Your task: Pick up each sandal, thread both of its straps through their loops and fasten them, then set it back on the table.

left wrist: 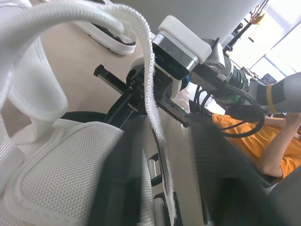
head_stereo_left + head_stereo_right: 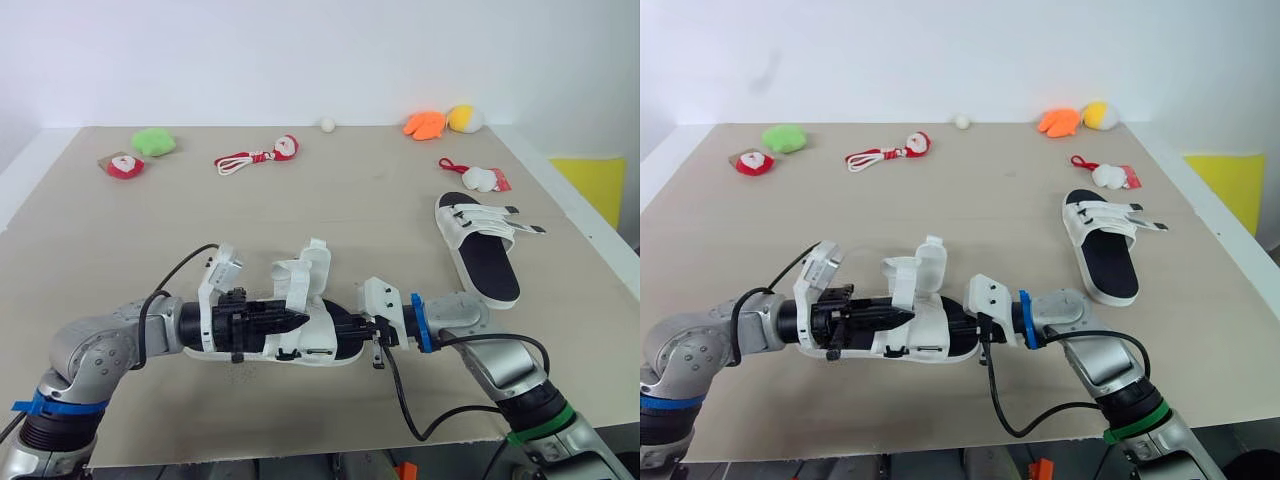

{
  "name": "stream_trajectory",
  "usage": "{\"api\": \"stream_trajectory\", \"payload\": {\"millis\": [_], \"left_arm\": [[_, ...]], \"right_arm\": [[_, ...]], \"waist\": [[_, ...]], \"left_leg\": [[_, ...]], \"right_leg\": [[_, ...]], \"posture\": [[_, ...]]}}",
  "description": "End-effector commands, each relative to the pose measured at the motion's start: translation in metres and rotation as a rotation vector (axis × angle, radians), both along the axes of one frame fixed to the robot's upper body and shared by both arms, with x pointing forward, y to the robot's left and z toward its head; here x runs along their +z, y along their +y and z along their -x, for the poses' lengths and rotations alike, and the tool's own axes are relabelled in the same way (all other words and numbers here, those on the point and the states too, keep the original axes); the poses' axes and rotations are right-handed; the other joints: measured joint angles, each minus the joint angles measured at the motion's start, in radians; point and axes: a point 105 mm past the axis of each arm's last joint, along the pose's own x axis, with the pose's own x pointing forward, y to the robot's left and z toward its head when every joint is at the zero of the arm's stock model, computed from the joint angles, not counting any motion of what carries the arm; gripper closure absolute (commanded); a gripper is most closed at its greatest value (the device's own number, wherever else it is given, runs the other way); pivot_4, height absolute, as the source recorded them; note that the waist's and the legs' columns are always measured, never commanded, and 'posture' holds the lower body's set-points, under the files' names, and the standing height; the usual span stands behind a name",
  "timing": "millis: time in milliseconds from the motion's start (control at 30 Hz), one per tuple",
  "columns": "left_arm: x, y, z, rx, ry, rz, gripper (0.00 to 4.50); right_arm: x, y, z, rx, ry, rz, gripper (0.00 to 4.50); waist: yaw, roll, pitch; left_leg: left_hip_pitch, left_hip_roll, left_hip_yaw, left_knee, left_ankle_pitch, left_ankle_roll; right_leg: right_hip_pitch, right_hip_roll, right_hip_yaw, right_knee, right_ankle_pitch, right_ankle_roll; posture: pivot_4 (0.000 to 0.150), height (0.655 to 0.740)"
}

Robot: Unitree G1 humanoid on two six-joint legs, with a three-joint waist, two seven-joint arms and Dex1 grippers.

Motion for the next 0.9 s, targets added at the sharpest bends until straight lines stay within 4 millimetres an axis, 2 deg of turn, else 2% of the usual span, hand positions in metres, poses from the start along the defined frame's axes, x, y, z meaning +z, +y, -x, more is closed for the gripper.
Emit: {"api": "stream_trajectory", "payload": {"millis": [33,567,800,900], "left_arm": [[0.0,0.001,0.004,-0.006,-0.015,-0.008,4.46],[-0.023,0.002,0.022,-0.006,0.009,-0.074,4.46],[-0.024,0.006,0.021,-0.007,0.0,-0.084,4.46],[-0.024,0.008,0.02,-0.007,-0.003,-0.089,3.62]], "right_arm": [[-0.022,-0.008,-0.001,-0.059,0.069,0.06,4.5],[-0.021,-0.008,-0.002,-0.057,0.068,0.06,4.5],[-0.021,-0.008,-0.003,-0.058,0.066,0.06,4.5],[-0.021,-0.009,-0.003,-0.058,0.066,0.061,4.5]], "waist": [[0.0,0.0,0.0],[-0.001,0.0,0.0],[-0.001,0.0,0.0],[-0.001,0.0,0.0]], "left_leg": [[0.0,0.0,0.0,0.0,0.0,0.0],[0.0,0.001,0.0,-0.001,0.0,0.0],[0.0,0.001,0.0,-0.001,0.0,0.0],[0.0,0.001,0.0,-0.001,0.0,0.0]], "right_leg": [[0.0,0.0,0.0,0.0,0.0,0.0],[-0.001,0.001,0.0,0.0,0.0,0.0],[-0.001,0.001,0.0,0.0,0.0,-0.001],[-0.001,0.002,0.0,0.0,0.0,-0.001]], "posture": [[0.15,0.74],[0.15,0.74],[0.15,0.74],[0.15,0.74]]}}
